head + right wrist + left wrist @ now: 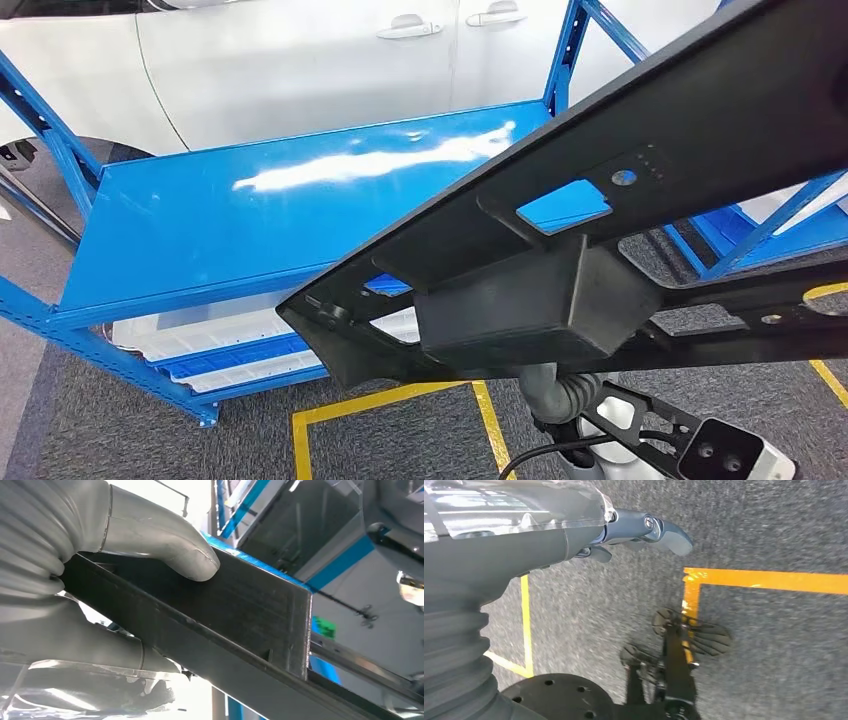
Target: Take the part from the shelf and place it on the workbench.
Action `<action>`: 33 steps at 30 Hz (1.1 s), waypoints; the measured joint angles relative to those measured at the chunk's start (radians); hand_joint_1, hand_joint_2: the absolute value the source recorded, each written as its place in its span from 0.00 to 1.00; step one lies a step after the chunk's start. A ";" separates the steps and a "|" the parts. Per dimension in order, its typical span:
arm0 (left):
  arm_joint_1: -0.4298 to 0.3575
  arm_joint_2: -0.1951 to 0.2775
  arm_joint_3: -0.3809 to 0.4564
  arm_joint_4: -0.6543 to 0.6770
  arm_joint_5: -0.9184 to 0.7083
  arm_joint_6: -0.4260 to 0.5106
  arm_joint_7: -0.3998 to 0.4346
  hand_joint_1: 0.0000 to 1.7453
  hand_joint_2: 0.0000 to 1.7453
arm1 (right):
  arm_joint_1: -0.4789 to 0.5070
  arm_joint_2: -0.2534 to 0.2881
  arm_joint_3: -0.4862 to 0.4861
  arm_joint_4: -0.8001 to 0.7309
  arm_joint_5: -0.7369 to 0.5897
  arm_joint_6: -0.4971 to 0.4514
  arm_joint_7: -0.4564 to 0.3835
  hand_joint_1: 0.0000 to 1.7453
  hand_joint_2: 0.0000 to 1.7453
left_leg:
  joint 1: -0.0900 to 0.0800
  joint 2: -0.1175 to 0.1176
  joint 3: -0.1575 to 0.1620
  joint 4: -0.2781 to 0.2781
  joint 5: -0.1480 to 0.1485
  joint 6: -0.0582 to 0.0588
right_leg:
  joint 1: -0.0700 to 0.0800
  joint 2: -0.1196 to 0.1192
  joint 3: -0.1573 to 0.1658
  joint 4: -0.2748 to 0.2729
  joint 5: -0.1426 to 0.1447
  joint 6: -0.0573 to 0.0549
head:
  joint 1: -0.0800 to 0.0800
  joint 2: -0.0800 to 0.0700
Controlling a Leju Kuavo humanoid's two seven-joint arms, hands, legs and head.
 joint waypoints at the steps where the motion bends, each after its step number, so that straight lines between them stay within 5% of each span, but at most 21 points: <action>1: 0.000 0.000 0.000 0.000 0.000 0.000 0.000 0.00 1.00 | 0.004 0.000 -0.008 -0.004 -0.003 0.006 0.000 1.00 1.00 | 0.001 -0.001 -0.013 0.036 -0.040 -0.004 | -0.002 -0.002 -0.010 -0.003 0.012 -0.007 | 0.000 0.000; 4: -0.001 -0.001 0.000 0.000 -0.002 0.000 0.005 0.00 1.00 | 0.016 0.002 -0.023 -0.009 -0.002 0.014 0.000 1.00 1.00 | 0.003 -0.001 -0.059 0.224 -0.175 -0.013 | 0.002 -0.003 -0.054 -0.001 0.046 -0.015 | 0.000 0.000; 6: -0.001 -0.001 0.000 0.000 -0.001 0.000 0.010 0.00 1.00 | 0.026 0.004 -0.030 -0.010 0.008 0.020 0.000 1.00 1.00 | 0.003 -0.001 -0.045 0.277 -0.169 -0.014 | 0.005 -0.003 -0.085 0.002 0.068 -0.014 | 0.000 0.000; 9: -0.003 0.000 0.000 0.000 0.002 0.001 0.018 0.00 1.00 | 0.037 0.006 -0.033 -0.016 0.019 0.026 0.000 1.00 1.00 | 0.001 -0.002 0.093 0.106 -0.102 -0.005 | 0.007 -0.003 -0.122 0.009 0.093 -0.005 | 0.000 0.000; 11: -0.004 0.001 0.001 0.000 0.004 0.006 0.025 0.00 1.00 | 0.042 0.006 -0.036 -0.021 0.024 0.025 0.000 1.00 1.00 | -0.003 -0.003 0.170 -0.019 -0.110 0.005 | 0.008 -0.004 -0.135 0.012 0.108 0.005 | 0.000 0.000; 12: -0.004 0.002 0.002 0.000 0.006 0.011 0.030 0.00 1.00 | 0.044 0.006 -0.038 -0.022 0.027 0.024 0.000 1.00 1.00 | -0.006 -0.004 0.182 -0.045 -0.117 0.009 | 0.008 -0.005 -0.138 0.011 0.116 0.010 | 0.000 0.000; 14: -0.002 0.006 0.004 0.000 0.008 0.023 0.039 0.00 1.00 | 0.050 0.006 -0.045 -0.023 0.030 0.018 0.000 1.00 1.00 | -0.004 -0.003 0.174 -0.053 -0.105 0.020 | 0.008 -0.004 -0.142 0.008 0.125 0.022 | 0.000 0.000; 15: -0.001 0.008 0.006 -0.001 0.008 0.027 0.041 0.00 1.00 | 0.053 0.006 -0.049 -0.023 0.031 0.014 0.000 1.00 1.00 | -0.002 0.000 0.167 -0.056 -0.096 0.029 | 0.008 -0.002 -0.150 0.023 0.105 0.028 | 0.000 0.000; 18: -0.002 0.014 0.009 -0.001 0.008 0.033 0.043 0.00 1.00 | 0.061 0.006 -0.058 -0.023 0.032 0.008 0.000 1.00 1.00 | -0.001 0.005 0.136 -0.054 -0.070 0.047 | 0.002 0.001 -0.202 0.184 -0.026 0.041 | 0.000 0.000; 20: -0.002 0.017 0.011 -0.001 0.008 0.034 0.044 0.00 1.00 | 0.066 0.006 -0.062 -0.023 0.032 0.007 0.000 1.00 1.00 | -0.003 0.005 0.110 -0.043 -0.058 0.048 | -0.001 0.001 -0.225 0.297 -0.074 0.045 | 0.000 0.000; 22: -0.002 0.019 0.012 -0.001 0.008 0.034 0.044 0.00 1.00 | 0.070 0.006 -0.068 -0.024 0.029 0.007 0.000 1.00 1.00 | -0.004 0.006 0.084 -0.029 -0.049 0.046 | -0.002 0.001 -0.185 0.282 -0.049 0.043 | 0.000 0.000; 24: -0.001 0.021 0.012 -0.001 0.008 0.033 0.045 0.00 1.00 | 0.074 0.005 -0.077 -0.027 0.015 0.014 0.000 1.00 1.00 | -0.005 0.004 0.063 -0.016 -0.042 0.042 | 0.001 0.001 -0.089 0.148 -0.010 0.035 | 0.000 0.000; 26: -0.001 0.021 0.012 -0.001 0.009 0.028 0.046 0.00 1.00 | 0.082 0.004 -0.094 -0.035 -0.006 0.041 0.000 1.00 1.00 | -0.006 0.003 0.051 -0.009 -0.032 0.033 | 0.007 0.002 -0.024 0.040 -0.003 0.024 | 0.000 0.000; 30: 0.001 0.022 0.013 -0.001 0.012 0.019 0.045 0.00 1.00 | 0.099 0.004 -0.132 -0.041 -0.026 0.109 0.000 1.00 1.00 | -0.005 0.002 0.038 -0.005 -0.028 0.010 | 0.007 -0.002 -0.028 0.003 0.021 0.001 | 0.000 0.000; 33: 0.002 0.021 0.013 -0.001 0.012 0.018 0.041 0.00 1.00 | 0.104 0.006 -0.144 -0.041 -0.028 0.132 0.000 1.00 1.00 | -0.003 0.000 0.001 0.114 -0.154 -0.001 | 0.001 -0.005 -0.059 -0.009 0.057 -0.014 | 0.000 0.000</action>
